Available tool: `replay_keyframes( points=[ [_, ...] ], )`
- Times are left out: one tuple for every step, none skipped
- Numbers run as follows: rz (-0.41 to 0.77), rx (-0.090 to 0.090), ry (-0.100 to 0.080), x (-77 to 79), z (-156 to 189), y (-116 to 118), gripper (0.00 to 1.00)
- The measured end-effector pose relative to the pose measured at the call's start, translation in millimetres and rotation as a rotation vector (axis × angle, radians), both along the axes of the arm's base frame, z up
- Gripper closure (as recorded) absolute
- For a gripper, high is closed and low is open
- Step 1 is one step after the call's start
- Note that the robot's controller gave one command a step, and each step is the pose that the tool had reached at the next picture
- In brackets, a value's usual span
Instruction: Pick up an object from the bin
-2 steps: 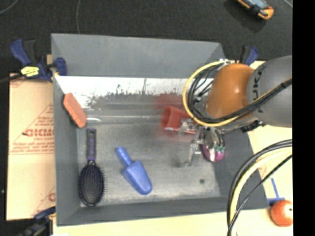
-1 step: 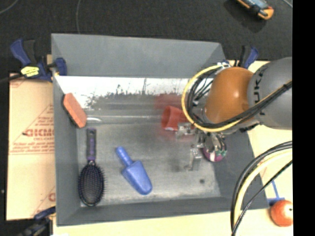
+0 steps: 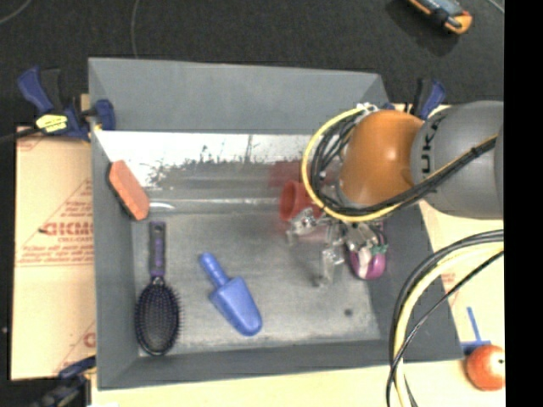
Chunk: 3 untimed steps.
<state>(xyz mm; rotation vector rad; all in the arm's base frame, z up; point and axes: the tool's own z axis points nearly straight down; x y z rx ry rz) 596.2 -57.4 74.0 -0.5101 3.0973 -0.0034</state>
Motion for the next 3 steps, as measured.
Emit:
replay_keyframes(
  points=[
    [-0.538,0.004,-0.012,-68.1,10,-10,0.0],
    [-0.456,0.014,0.009,-5.8,0,-86,0.0],
    [-0.539,0.006,-0.004,-8.9,108,-62,0.0]
  ],
)
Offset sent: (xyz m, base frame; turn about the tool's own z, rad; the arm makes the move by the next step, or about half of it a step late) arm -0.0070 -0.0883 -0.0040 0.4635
